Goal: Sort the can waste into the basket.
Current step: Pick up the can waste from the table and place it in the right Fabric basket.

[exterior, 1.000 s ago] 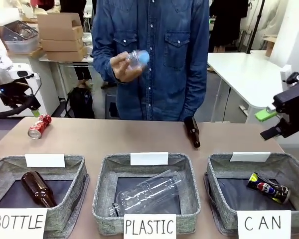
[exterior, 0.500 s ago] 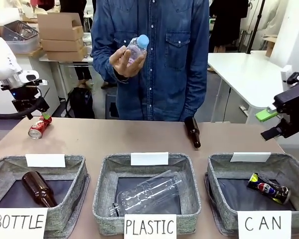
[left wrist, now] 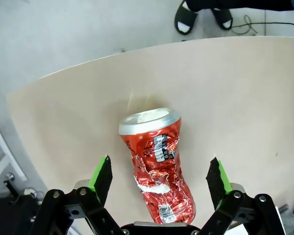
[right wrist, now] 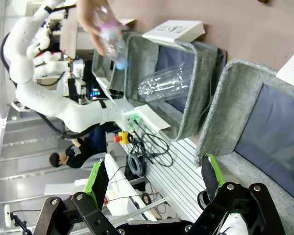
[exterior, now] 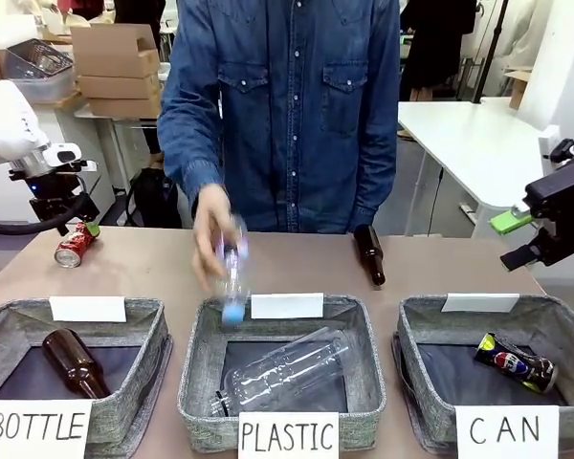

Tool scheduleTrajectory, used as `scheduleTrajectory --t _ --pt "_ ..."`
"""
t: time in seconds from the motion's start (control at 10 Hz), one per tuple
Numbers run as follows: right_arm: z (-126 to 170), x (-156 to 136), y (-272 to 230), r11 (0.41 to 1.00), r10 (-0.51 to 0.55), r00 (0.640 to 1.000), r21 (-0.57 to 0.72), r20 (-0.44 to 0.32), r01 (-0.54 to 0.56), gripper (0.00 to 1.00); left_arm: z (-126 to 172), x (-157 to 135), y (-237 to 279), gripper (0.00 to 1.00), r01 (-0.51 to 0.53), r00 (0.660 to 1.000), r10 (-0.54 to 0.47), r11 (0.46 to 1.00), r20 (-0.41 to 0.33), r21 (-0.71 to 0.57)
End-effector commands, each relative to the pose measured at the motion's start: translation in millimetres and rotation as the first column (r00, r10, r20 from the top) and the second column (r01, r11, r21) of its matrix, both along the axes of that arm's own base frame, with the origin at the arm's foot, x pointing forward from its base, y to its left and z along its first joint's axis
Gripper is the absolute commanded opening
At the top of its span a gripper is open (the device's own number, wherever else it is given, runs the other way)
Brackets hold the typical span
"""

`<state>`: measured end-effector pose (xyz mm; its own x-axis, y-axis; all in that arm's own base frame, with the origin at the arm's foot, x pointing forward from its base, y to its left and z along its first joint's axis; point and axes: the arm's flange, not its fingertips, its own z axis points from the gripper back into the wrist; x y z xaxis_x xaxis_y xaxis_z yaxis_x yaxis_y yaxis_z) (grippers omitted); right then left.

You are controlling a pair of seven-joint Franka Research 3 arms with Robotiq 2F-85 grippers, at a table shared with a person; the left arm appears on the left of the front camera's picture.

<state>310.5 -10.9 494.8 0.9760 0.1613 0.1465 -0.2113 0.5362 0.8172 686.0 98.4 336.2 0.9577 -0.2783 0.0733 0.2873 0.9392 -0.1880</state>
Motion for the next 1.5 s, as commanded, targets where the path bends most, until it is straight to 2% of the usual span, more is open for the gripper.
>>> scheduleTrajectory --t 0.0,0.1,0.2,0.4,0.5,0.6,0.7,1.1,1.2,1.3,1.4 --pt "2.2 -0.3 -2.3 1.0 0.013 1.0 -0.002 0.011 -0.013 1.0 -2.2 -0.2 -2.0 0.43 -0.007 1.0 0.008 0.999 -0.018 0.035" --pt "2.2 -0.3 -2.3 1.0 0.013 1.0 -0.002 0.011 -0.013 1.0 -6.1 -1.1 -4.3 0.4 -0.002 1.0 0.003 0.999 -0.021 0.033" --pt "2.2 -0.3 -2.3 1.0 0.013 1.0 -0.002 0.011 -0.013 1.0 -9.6 -1.9 -6.5 0.0 0.004 1.0 -0.003 0.999 -0.027 0.036" --pt "2.2 -0.3 -2.3 1.0 0.013 1.0 -0.002 0.011 -0.013 1.0 -16.9 -3.2 -8.6 0.0 0.002 0.999 0.0 0.999 -0.042 0.048" --pt "2.2 -0.3 -2.3 1.0 0.013 1.0 -0.002 0.011 -0.013 1.0 -17.6 -3.7 -9.0 0.13 0.004 0.999 -0.003 0.999 -0.044 0.038" --pt "2.2 -0.3 -2.3 1.0 0.013 1.0 -0.002 0.011 -0.013 1.0 -16.6 -4.3 -9.5 0.03 0.007 0.999 -0.005 0.999 -0.043 0.037" --pt "2.2 -0.3 -2.3 1.0 0.013 1.0 -0.002 0.011 -0.013 1.0 -15.5 -5.2 -9.1 0.0 0.009 0.999 -0.007 0.999 -0.041 0.048" --pt "2.2 -0.3 -2.3 1.0 0.013 1.0 -0.002 0.011 -0.013 1.0 -7.5 -11.8 -7.3 0.0 0.003 1.0 -0.003 0.999 -0.023 0.038" --pt "2.2 -0.3 -2.3 1.0 0.013 1.0 -0.002 0.011 -0.013 1.0 8.1 -21.3 -10.9 0.0 -0.003 1.0 0.003 1.0 -0.008 0.015" --pt "2.2 -0.3 -2.3 1.0 0.013 1.0 -0.002 0.011 -0.013 1.0 41.4 -46.1 -21.4 0.0 -0.005 1.0 0.006 0.999 -0.027 0.046" --pt "2.2 -0.3 -2.3 1.0 0.013 1.0 -0.002 0.011 -0.013 1.0 97.1 -98.6 -40.8 0.0 0.069 0.997 -0.07 0.997 -0.037 -0.022"
